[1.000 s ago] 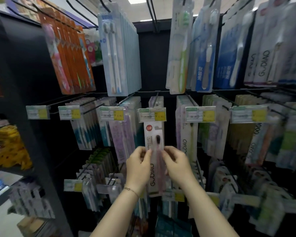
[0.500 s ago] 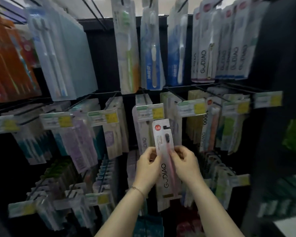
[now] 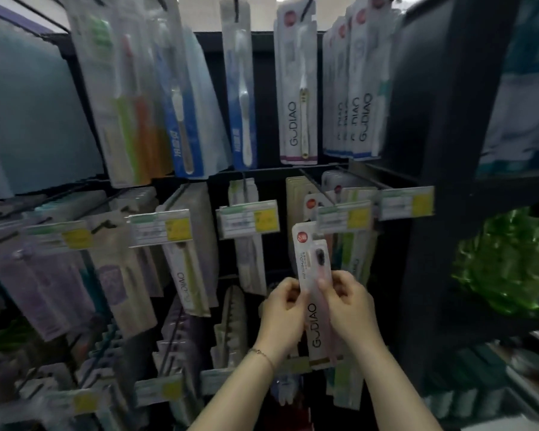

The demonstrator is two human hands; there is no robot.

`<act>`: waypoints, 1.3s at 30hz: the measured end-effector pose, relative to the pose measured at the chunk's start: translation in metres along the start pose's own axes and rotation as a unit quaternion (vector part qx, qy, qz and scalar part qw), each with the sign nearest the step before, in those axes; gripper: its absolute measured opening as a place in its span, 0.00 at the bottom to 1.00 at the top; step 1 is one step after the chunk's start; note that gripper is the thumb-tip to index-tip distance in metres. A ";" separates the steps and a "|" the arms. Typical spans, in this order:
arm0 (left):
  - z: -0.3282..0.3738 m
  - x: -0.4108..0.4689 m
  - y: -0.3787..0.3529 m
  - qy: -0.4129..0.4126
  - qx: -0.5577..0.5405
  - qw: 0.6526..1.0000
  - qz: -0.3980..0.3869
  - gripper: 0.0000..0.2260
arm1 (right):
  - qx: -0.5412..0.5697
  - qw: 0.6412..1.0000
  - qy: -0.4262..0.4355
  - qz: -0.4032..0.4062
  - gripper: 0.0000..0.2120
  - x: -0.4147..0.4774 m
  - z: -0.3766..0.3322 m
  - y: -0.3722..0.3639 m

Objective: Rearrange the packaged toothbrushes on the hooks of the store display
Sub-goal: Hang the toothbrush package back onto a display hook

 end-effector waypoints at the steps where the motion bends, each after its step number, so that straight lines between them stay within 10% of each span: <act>1: 0.000 0.004 -0.009 -0.001 0.004 1.000 -0.002 0.08 | -0.003 1.000 0.005 0.009 0.08 0.004 0.002 0.009; 23: 0.045 0.041 -0.089 -0.156 -0.002 0.988 0.003 0.06 | -0.072 0.987 0.100 0.099 0.16 0.045 -0.003 0.080; 39: 0.044 0.052 -0.068 -0.195 0.100 0.975 0.033 0.05 | -0.125 0.982 0.007 0.140 0.15 0.060 0.002 0.067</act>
Point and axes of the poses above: each hand's wrist, its own x-axis towards the middle knuckle, its own y-axis out of the back of the hand, z = x × y, the point moved 8 cm from there along x, towards the middle knuckle, and after that the axes turned 8 degrees about -y, right-handed, at the moved point
